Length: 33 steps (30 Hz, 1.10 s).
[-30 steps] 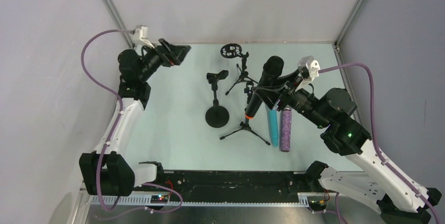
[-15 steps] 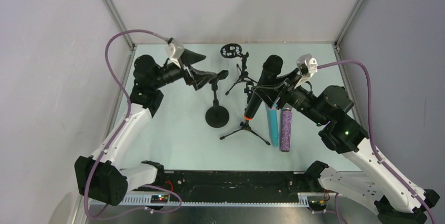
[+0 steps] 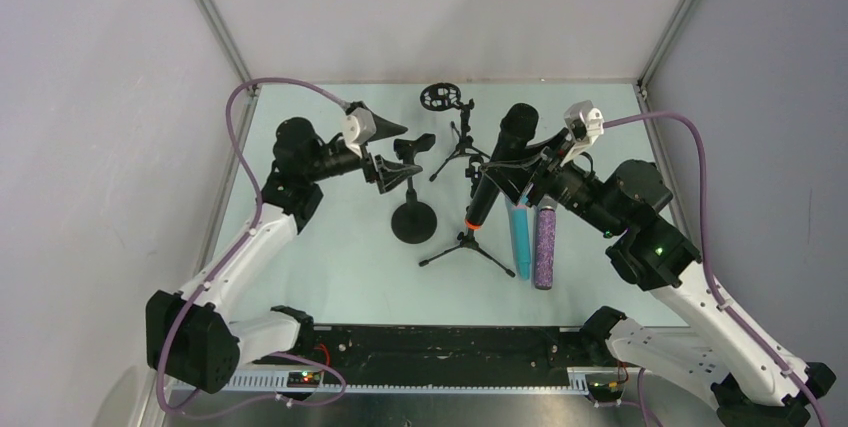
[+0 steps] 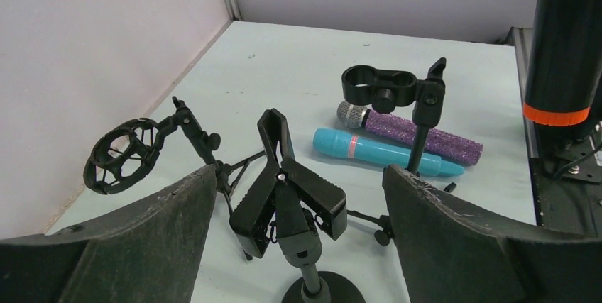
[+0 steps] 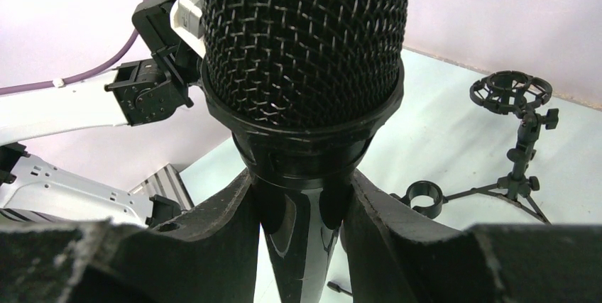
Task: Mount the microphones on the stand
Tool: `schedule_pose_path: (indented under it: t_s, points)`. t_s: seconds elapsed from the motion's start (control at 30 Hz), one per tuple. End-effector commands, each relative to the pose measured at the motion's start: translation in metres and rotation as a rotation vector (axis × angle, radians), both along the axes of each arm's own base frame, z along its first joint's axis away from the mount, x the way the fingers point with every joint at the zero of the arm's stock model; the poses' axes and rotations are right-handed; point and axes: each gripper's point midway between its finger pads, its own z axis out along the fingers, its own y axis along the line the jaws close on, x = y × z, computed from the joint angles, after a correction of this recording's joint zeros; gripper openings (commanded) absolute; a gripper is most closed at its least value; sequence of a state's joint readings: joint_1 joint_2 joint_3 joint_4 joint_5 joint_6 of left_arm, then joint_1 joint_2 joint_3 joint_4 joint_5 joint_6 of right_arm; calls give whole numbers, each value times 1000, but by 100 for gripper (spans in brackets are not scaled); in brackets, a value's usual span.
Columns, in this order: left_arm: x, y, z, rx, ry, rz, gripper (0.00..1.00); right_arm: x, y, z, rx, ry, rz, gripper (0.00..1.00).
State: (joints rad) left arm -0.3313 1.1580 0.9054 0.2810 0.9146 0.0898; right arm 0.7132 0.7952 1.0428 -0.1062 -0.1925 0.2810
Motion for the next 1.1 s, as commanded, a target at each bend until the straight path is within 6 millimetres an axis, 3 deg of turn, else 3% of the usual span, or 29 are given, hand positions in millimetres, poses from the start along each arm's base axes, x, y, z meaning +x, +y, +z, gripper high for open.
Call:
schedule_pose_path:
  t_s: [0.0,0.47,1.07]
  points:
    - [3,-1,9,11,-105,39,90,-3,-2,23,60,-56,8,0]
    - [9,-5,3,27,-113,100,86,3,-3,18,49,-37,-1,0]
    - [12,-8,-11,88,-72,77,57,6,-10,13,41,-29,-28,0]
